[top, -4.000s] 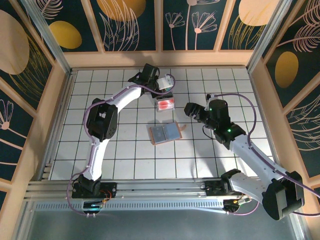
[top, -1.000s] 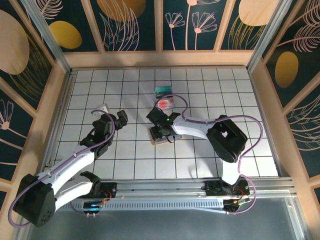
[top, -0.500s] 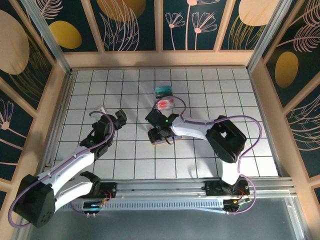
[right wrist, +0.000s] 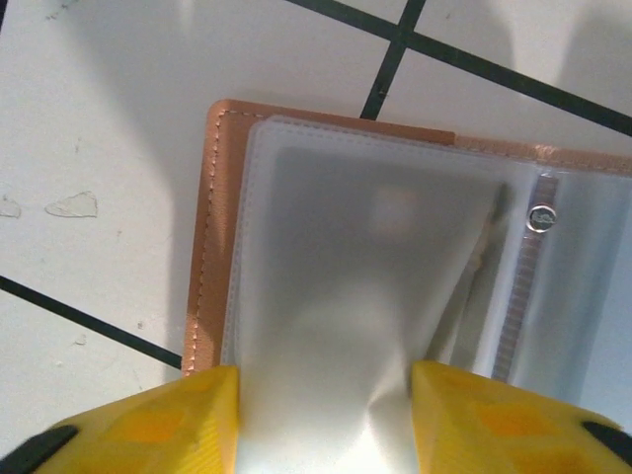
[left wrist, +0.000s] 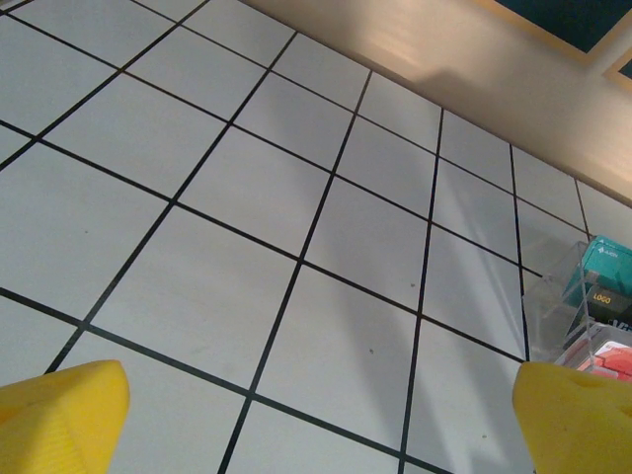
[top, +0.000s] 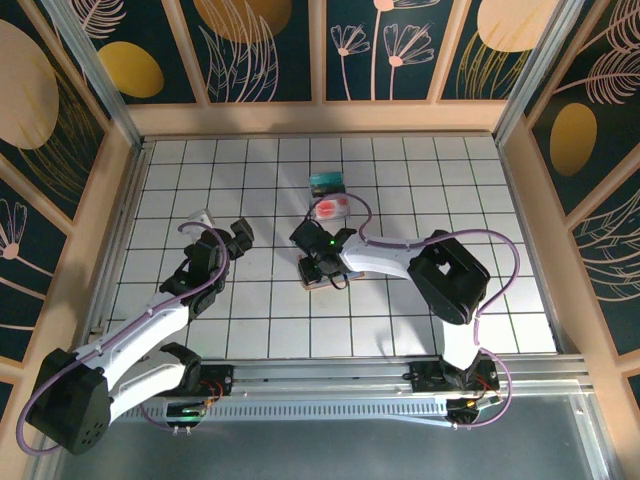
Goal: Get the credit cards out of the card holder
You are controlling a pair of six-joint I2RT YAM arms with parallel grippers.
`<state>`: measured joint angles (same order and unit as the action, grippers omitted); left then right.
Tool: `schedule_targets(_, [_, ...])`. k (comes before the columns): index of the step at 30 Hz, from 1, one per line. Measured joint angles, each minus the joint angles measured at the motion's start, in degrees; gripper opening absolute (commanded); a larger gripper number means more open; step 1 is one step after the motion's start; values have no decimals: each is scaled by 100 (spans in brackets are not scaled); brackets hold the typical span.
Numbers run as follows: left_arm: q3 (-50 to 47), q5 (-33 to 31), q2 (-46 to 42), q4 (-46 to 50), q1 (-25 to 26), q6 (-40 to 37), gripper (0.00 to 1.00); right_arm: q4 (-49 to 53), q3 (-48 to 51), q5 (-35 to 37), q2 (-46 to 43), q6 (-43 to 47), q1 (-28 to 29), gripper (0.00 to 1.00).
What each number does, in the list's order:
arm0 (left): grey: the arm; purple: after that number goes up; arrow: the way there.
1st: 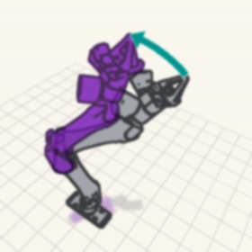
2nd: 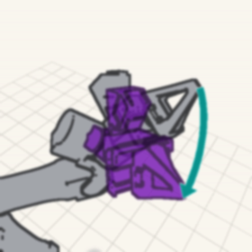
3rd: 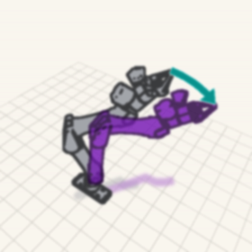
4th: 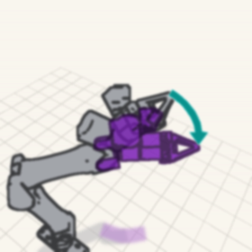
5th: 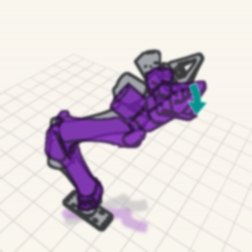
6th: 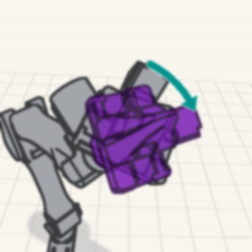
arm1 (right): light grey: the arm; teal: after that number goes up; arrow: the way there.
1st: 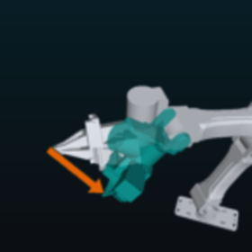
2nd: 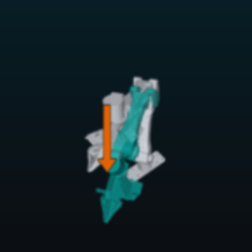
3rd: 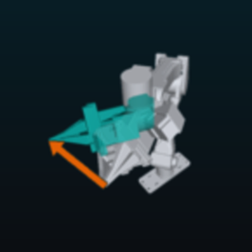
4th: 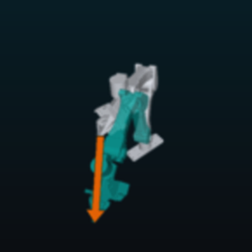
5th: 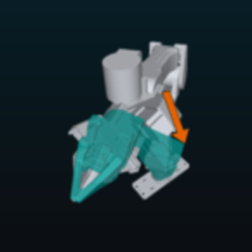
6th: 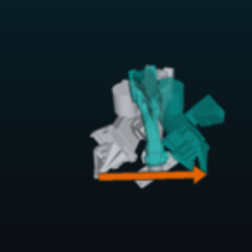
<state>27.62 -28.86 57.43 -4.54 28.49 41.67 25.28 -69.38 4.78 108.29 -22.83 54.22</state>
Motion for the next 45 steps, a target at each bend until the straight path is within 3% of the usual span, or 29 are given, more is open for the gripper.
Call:
schedule_targets(8, [2, 85, 37, 0, 0, -57, 99, -90, 0, -151, -2, -39, 0, 30])
schedule_targets(14, [24, 166, 39, 9, 0, -238, 99, -240, 28, -452, -26, -170, -11, 28])
schedule_targets(24, [332, 420, 48, 90, 0, -459, 99, -280, 92, -612, -240, -321, -11, 31])
schedule_targets(45, [494, 568, 162, 280, 0, -549, 99, -20, 278, 334, -691, -627, -184, 38])
